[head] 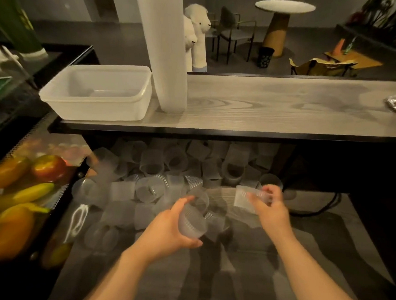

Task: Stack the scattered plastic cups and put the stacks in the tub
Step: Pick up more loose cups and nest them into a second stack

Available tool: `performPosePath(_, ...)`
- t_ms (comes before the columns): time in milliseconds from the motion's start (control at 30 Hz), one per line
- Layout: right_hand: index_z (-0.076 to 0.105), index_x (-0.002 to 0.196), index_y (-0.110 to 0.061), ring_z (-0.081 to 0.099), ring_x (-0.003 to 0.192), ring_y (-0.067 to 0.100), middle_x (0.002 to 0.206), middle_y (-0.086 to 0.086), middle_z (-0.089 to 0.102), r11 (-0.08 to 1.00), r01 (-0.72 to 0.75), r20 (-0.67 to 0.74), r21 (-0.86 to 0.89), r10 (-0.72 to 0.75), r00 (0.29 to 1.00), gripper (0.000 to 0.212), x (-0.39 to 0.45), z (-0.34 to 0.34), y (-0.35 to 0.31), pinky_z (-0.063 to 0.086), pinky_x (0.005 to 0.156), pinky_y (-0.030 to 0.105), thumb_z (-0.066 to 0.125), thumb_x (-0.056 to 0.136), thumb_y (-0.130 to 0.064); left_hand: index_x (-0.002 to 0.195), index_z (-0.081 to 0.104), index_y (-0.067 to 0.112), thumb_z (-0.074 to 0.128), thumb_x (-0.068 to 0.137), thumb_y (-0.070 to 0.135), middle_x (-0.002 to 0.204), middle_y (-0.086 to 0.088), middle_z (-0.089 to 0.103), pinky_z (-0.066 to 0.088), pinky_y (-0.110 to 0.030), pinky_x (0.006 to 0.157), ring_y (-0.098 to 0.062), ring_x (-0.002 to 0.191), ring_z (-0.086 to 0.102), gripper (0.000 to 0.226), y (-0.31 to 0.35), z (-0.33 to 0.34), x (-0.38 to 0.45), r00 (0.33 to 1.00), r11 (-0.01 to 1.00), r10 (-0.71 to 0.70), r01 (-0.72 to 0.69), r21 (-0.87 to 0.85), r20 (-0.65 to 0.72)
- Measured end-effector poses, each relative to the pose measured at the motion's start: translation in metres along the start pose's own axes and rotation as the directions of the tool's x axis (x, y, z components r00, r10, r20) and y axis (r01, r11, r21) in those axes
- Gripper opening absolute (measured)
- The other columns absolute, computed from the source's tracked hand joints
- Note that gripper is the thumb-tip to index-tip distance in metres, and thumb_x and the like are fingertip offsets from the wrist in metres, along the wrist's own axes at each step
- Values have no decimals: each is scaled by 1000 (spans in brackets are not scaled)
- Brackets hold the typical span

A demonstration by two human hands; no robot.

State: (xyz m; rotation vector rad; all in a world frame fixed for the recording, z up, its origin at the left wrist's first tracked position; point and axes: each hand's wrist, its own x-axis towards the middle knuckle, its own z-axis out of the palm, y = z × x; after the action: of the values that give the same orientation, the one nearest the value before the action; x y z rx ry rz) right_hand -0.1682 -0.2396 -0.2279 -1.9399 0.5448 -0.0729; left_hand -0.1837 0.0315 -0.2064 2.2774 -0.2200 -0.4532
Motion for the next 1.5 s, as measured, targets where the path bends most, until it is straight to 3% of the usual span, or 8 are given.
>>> performPosePath(133,69,101,-32,65,103,12,109,-6,67,975,134,362,175,-190,913,18,-48,32,-31,53,91,29,68,87,-44,144,15,63,91,55,44,123,16,62,60,-29,82,-5,102,67,119,9,4,-5,999,992,11,-6,-125,35)
performPosePath(267,71,118,-27,45,125,-3,137,-14,47,967,253,516,3,-218,829,92,-68,61,-28,41,103,17,37,65,-94,146,14,59,84,56,49,100,10,71,59,-29,74,-6,82,69,114,16,0,-6,998,996,28,-33,-78,-63)
performPosePath(367,49,139,-41,33,137,-7,149,-21,40,987,144,655,74,-157,739,83,-73,60,-33,24,117,21,30,74,-89,134,23,65,85,57,51,107,13,67,55,-24,79,-4,91,66,100,8,-14,-7,995,1000,17,-18,-7,-98)
performPosePath(567,24,151,-43,30,144,23,159,-4,24,832,89,443,-548,198,875,70,-38,80,16,30,116,37,60,92,-36,137,28,50,87,61,48,116,11,58,50,-21,74,-5,95,59,95,-7,-29,-10,990,995,-56,66,69,-133)
performPosePath(867,50,105,-34,65,88,20,109,5,63,999,34,335,-31,-22,942,38,-11,71,-14,57,72,34,79,80,-32,153,4,45,88,57,41,132,4,56,52,-28,88,-13,107,61,127,-14,-43,-20,997,963,-53,64,262,-48)
performPosePath(1133,34,145,-51,49,118,2,124,-19,47,904,408,716,-127,-201,668,57,-46,81,-79,38,101,21,55,92,-55,149,5,54,82,55,49,118,11,65,54,-25,81,-5,94,64,122,-1,-39,-26,999,984,21,-13,177,-41)
performPosePath(1333,33,141,-44,51,128,6,134,-6,54,972,230,725,-40,-130,676,56,-49,107,-67,39,102,16,63,94,-34,153,9,42,84,52,51,129,5,62,51,-28,93,-13,110,62,126,-36,-41,-31,996,986,-81,83,144,-20)
performPosePath(1500,13,155,-36,21,142,-1,148,-22,23,944,303,901,-129,-16,433,90,-51,116,-78,19,114,12,35,79,-80,151,21,43,86,48,54,130,12,57,49,-24,97,-6,114,57,123,-56,-33,-33,994,997,-79,80,3,-77)
